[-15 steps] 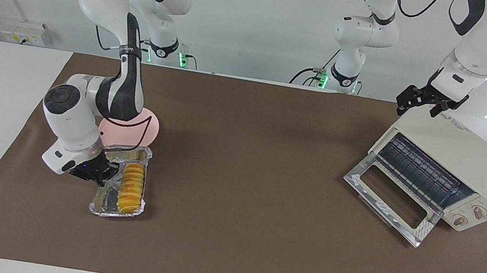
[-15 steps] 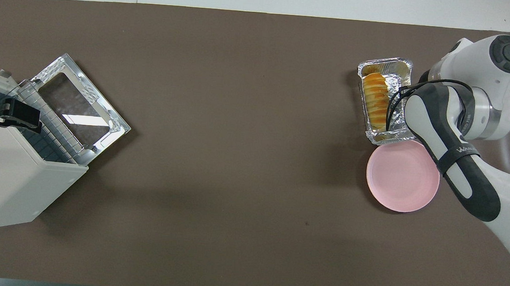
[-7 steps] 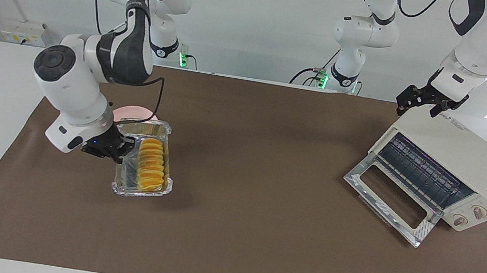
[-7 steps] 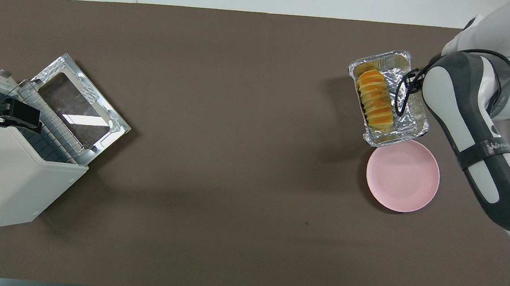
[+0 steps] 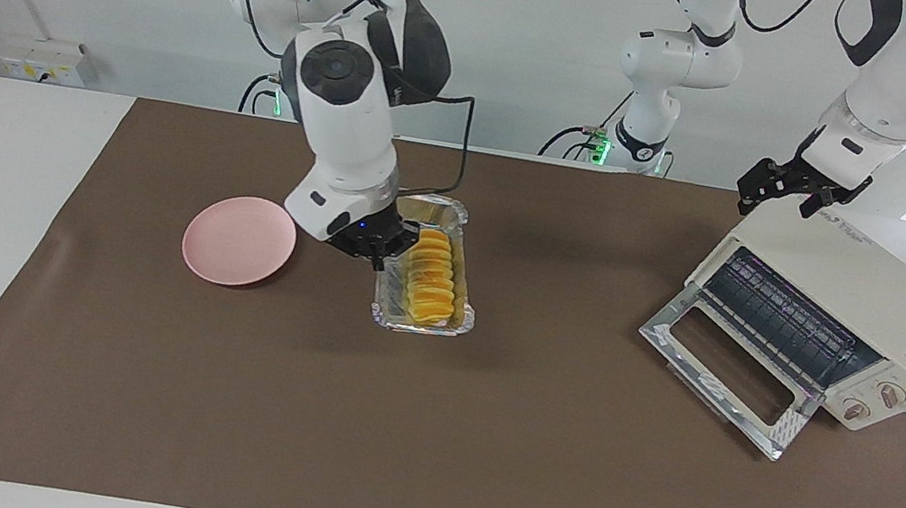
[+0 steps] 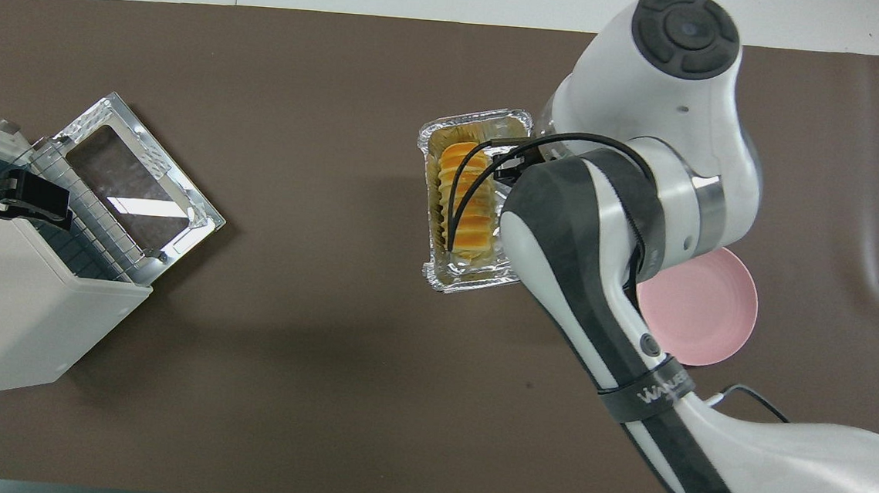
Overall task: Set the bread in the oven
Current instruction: 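Slide the foil tray toward the table center with the right gripper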
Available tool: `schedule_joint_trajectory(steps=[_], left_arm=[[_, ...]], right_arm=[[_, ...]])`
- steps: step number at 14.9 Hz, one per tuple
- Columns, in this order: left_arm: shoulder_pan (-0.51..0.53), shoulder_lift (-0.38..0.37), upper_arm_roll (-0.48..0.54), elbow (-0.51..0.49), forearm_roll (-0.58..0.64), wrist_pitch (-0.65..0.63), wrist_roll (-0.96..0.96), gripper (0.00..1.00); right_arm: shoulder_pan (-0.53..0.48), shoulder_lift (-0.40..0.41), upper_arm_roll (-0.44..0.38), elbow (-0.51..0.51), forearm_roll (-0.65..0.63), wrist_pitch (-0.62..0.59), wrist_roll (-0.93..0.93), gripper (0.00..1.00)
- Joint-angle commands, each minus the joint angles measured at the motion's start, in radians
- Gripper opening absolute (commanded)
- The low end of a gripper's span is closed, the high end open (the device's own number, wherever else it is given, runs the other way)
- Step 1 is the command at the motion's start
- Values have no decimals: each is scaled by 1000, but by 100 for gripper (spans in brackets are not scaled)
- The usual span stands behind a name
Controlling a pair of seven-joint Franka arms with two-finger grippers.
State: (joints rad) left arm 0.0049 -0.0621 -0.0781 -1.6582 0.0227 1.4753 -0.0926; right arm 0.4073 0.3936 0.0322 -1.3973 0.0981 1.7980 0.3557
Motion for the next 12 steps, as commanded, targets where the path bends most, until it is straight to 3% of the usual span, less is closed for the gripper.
schedule_joint_trajectory(steps=[1,4,12], left_arm=[[1,-8,3,-3,-7,-15,-4,100],[1,-8,3,-3,-7,-15,-4,100],[1,-8,3,-3,-7,-16,-4,100]], right_arm=[[57,54,-5,-6,20,88,107,0],[100,109,-5,-57,20,229,138,0],[107,100,-5,-249,34,464,129,0]])
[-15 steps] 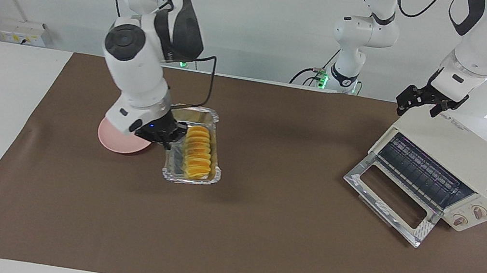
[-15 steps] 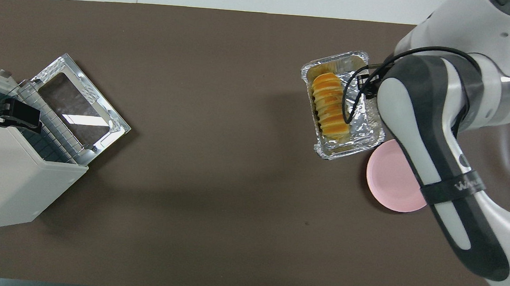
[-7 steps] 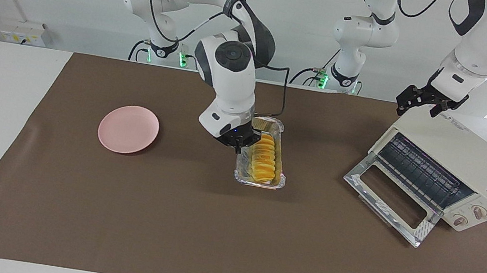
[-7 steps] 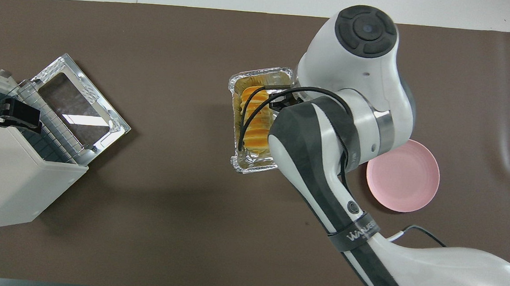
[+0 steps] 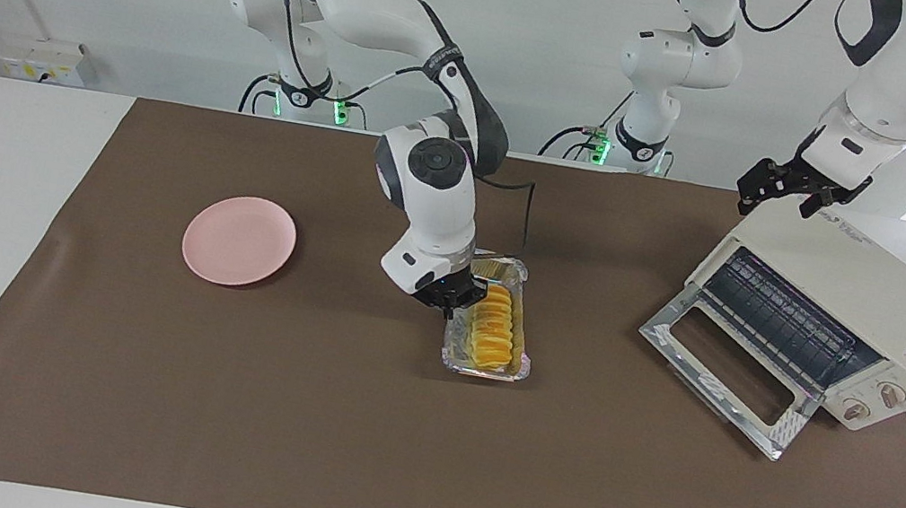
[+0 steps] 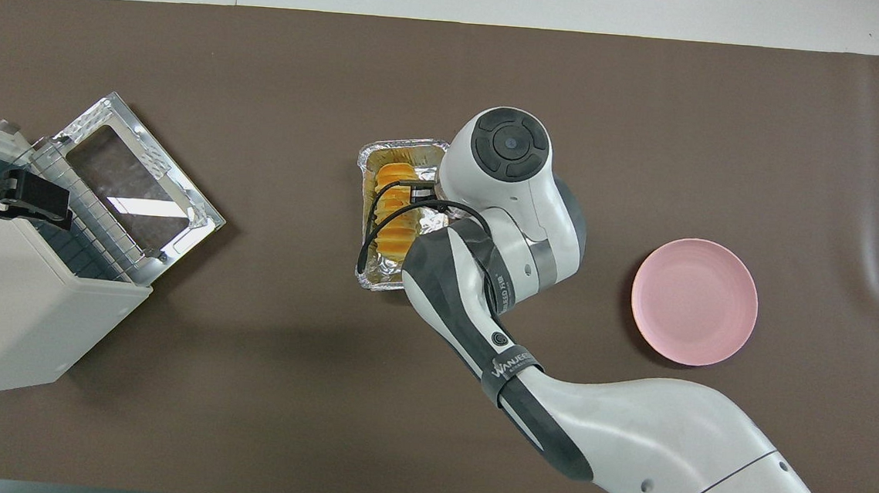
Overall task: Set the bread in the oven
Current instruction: 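Slide the foil tray toward the table center with the right gripper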
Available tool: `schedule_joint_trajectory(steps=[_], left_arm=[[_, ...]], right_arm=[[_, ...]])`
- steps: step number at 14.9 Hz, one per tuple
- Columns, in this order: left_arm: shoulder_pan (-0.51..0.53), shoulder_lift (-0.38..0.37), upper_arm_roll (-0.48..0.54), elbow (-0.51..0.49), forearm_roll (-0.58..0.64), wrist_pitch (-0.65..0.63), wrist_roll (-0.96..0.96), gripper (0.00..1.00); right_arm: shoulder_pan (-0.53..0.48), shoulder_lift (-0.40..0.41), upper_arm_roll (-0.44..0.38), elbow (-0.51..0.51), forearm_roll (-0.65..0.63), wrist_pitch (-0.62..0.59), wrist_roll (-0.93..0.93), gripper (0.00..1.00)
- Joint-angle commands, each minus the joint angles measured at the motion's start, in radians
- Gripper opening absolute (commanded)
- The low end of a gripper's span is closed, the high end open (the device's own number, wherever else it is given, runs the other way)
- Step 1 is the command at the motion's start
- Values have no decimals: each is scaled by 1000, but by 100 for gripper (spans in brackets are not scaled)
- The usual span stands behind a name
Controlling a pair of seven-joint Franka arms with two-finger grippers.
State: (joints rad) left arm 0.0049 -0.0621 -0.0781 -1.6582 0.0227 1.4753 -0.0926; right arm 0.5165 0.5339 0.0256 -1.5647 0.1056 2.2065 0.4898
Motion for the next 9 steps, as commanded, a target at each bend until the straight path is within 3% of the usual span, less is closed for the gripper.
schedule_joint_trajectory(steps=[1,2,3,4,6,9], left_arm=[[-2,-8,1,-3,-7,-23,-4,100],[-6,-8,1,-3,-7,-23,-4,100],[-9,-8,1,-3,-7,-24,-4,100],[-6,-10,1,-5,-7,-26,-1,100],[-11,-10,1,-12,-12,-6,-4,100],[-60,4,0,-15,-56,82,-49,100]], right_arm=[[-1,-40,2,-84,26,59,-5,0],[-1,-40,2,-84,26,61,-5,0],[-1,-41,2,-84,26,61,-5,44],[-1,-41,2,-83,25,56,-4,99],[-1,-43,2,-72,26,41,4,100],[-27,-115,-9,-68,26,-49,-8,100]])
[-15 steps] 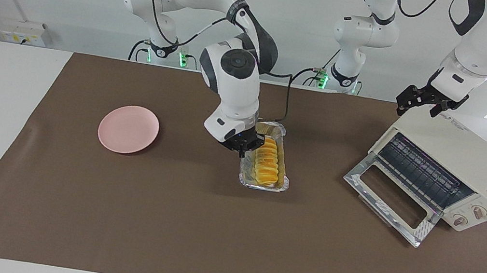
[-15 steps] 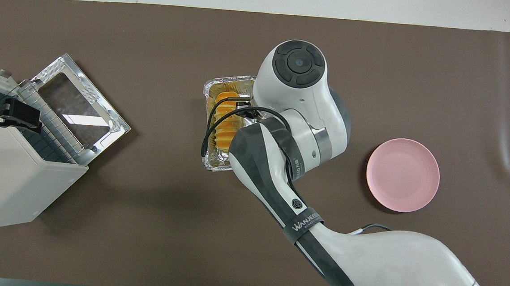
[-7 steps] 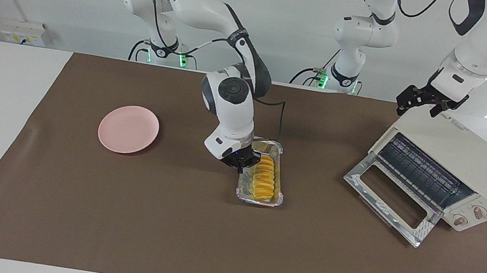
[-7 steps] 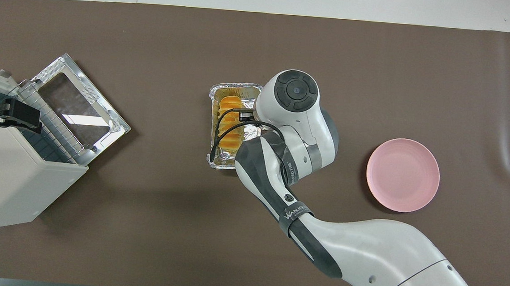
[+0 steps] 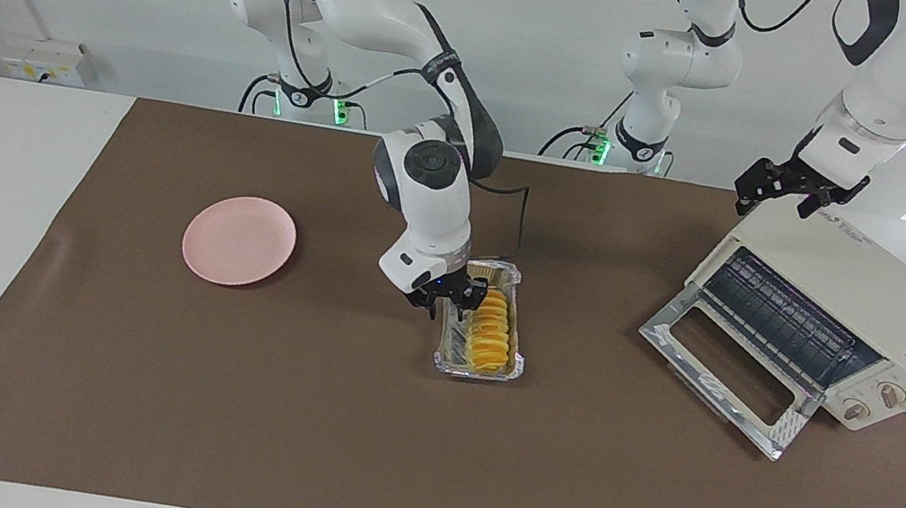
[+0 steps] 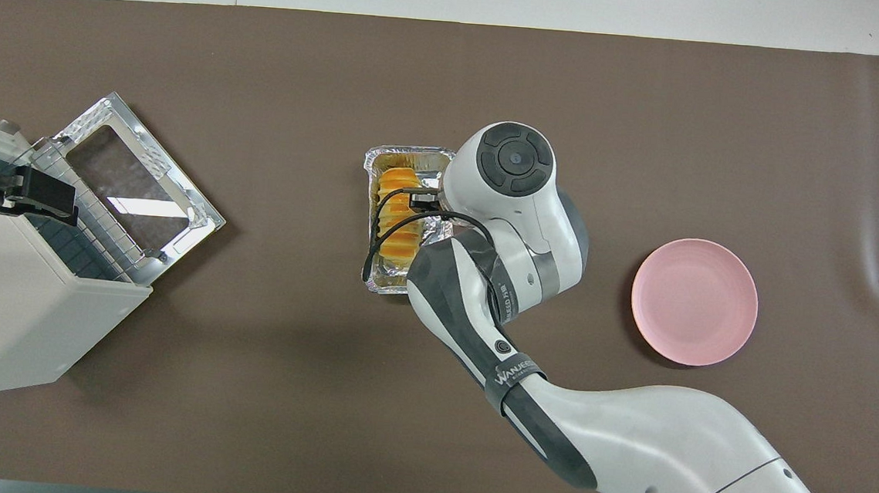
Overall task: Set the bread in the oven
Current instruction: 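Slide the foil tray toward the table center with the right gripper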
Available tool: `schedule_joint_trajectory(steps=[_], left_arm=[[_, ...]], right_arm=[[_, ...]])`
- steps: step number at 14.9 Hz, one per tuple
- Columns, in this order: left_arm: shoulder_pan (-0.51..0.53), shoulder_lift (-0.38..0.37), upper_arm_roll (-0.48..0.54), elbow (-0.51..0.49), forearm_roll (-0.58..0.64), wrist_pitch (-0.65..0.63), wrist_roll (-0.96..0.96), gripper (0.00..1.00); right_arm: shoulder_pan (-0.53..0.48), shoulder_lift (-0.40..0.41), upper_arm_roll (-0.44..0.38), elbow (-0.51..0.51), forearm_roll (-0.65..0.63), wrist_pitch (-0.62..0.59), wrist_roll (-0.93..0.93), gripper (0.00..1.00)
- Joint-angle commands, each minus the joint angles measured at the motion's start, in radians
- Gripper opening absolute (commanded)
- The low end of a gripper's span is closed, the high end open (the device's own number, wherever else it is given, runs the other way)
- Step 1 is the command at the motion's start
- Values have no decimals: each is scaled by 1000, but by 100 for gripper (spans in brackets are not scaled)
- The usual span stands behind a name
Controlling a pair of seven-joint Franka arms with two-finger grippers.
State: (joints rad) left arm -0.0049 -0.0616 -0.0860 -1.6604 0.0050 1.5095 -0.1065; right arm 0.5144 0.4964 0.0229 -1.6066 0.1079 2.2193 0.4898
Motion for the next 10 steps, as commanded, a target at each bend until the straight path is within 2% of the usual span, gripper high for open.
schedule_joint_trajectory(steps=[1,4,5,7,10], left_arm=[[-78,22,8,-6,-69,61,-54,100],[-202,113,6,-4,-77,197,-231,100],[-257,179,8,16,-74,221,-287,100],[-329,279,8,39,-65,308,-405,100],[-433,363,11,34,-50,429,-513,100]], right_arm=[[-57,-114,-8,-24,24,-96,-23,100],[-187,-217,-8,-24,24,-217,-172,100],[-241,-249,-8,-24,24,-263,-273,100],[-321,-286,-9,-24,21,-309,-411,100],[-427,-340,-11,-26,7,-397,-591,100]])
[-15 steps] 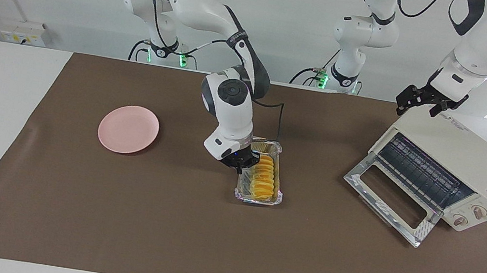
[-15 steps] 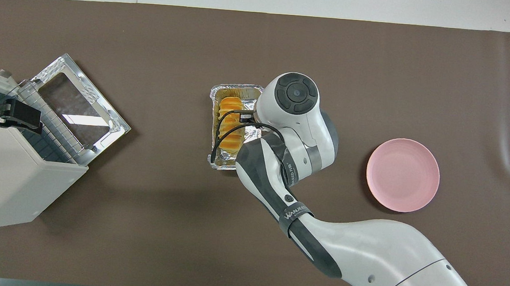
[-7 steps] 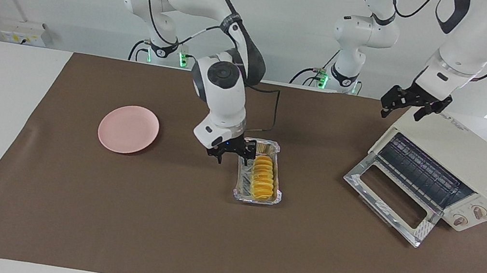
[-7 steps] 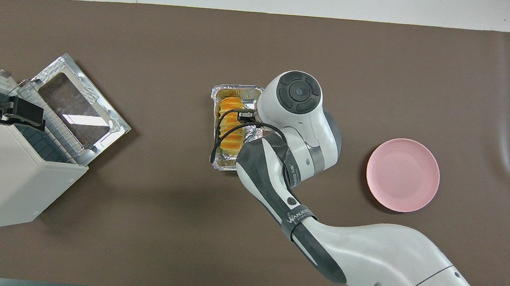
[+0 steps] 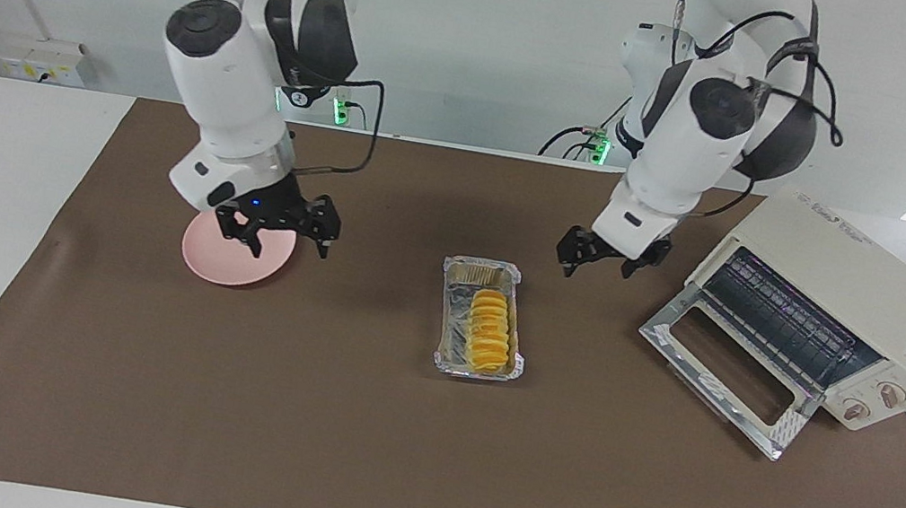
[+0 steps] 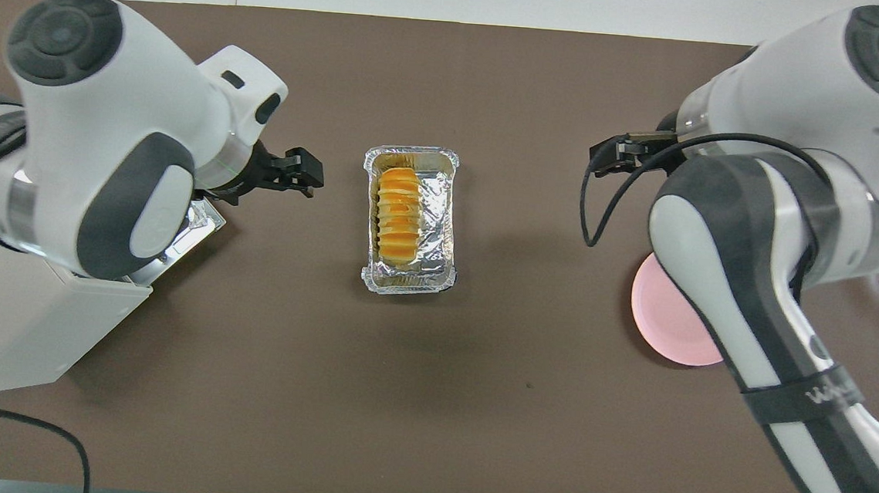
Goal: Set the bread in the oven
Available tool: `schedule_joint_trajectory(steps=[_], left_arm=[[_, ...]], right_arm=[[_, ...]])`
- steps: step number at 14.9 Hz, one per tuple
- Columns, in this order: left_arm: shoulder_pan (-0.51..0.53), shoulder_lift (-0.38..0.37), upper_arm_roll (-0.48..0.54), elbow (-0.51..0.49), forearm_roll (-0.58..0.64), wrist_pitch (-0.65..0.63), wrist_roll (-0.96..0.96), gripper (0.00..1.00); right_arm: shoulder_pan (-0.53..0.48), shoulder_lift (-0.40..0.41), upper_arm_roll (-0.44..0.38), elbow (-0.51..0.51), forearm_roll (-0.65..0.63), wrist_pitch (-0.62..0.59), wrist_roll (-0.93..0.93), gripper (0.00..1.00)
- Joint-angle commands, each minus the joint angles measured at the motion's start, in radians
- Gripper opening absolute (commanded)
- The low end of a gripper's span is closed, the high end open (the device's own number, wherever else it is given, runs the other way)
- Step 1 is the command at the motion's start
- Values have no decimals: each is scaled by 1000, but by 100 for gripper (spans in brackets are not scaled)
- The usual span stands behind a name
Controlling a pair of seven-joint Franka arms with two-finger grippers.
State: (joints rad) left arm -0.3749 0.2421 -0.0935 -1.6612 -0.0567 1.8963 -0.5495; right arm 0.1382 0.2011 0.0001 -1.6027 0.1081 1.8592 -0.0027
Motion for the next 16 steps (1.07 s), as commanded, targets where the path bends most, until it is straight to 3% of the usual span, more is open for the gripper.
schedule_joint_trajectory(steps=[1,3,6,11,12,13,14,16], left_arm=[[-103,77,18,35,44,68,-93,100],[-165,129,18,46,67,90,-151,100],[-266,329,27,229,81,98,-268,100],[-329,391,35,230,132,121,-317,100],[-326,393,35,230,129,127,-335,89],[-326,394,35,233,126,130,-351,49],[-325,396,38,233,126,133,-353,2],[-318,396,43,235,127,139,-349,0]], right_arm=[[-78,-67,12,-29,2,-82,-137,100],[-127,-112,12,-31,-33,-155,-216,100],[-149,-172,12,-37,-86,-256,-250,100],[-209,-247,14,-43,-100,-363,-249,100],[-212,-255,12,-42,-108,-382,-247,100],[-227,-265,14,-42,-114,-388,-255,100],[-236,-269,14,-42,-116,-388,-258,100],[-238,-270,14,-52,-126,-374,-269,100]])
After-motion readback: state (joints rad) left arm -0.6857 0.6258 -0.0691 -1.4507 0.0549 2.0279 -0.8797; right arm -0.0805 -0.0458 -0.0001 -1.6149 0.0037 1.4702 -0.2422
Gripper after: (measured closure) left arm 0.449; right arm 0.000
